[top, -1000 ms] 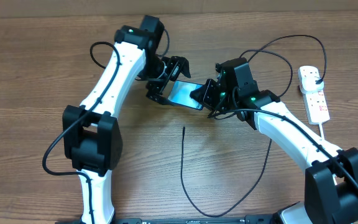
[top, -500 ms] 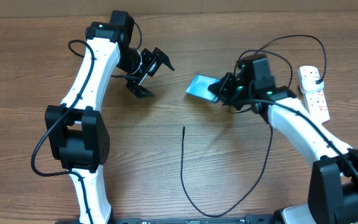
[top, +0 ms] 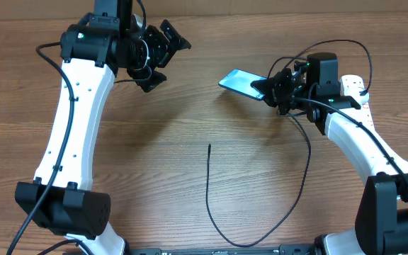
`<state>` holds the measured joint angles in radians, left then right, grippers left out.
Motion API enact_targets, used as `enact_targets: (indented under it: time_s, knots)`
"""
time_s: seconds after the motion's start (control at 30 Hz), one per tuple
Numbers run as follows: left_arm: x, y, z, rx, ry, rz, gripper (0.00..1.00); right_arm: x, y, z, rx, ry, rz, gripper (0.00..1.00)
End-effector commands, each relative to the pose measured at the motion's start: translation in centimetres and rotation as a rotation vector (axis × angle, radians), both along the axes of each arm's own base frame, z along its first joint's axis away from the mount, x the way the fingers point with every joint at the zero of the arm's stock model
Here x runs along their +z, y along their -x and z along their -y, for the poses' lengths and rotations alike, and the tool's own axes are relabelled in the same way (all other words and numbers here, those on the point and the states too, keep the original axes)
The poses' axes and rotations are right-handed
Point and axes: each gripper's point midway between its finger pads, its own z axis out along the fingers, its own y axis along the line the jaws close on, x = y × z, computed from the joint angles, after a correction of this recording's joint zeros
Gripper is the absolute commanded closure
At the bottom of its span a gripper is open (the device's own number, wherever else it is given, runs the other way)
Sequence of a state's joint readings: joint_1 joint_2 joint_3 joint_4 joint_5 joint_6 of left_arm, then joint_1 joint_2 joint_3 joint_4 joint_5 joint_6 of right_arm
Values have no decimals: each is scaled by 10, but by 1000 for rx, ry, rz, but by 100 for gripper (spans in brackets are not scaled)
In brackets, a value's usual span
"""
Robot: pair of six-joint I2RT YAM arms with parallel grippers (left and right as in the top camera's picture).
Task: Plug charger to phone and switch on socket
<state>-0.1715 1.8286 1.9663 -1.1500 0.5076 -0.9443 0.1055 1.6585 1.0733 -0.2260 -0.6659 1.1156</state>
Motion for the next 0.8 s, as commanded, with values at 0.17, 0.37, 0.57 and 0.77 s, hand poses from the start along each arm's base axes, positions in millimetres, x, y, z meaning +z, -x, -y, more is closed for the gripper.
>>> enact_targets:
  time_s: [0.17, 0.37, 0.57, 0.77]
  knots:
    - [-14, 2, 16, -24, 54, -21, 0, 26, -1, -14, 40, -119, 11, 96]
    - [-53, -8, 42, -112, 217, 18, 0, 26, 0, -14, 46, -122, 11, 96]
    - [-81, -7, 47, -109, 315, -6, 0, 26, -2, -9, 42, -112, 26, 96]
    - [-108, -3, 50, -70, 482, -36, 0, 25, -4, -6, 29, -112, 21, 96]
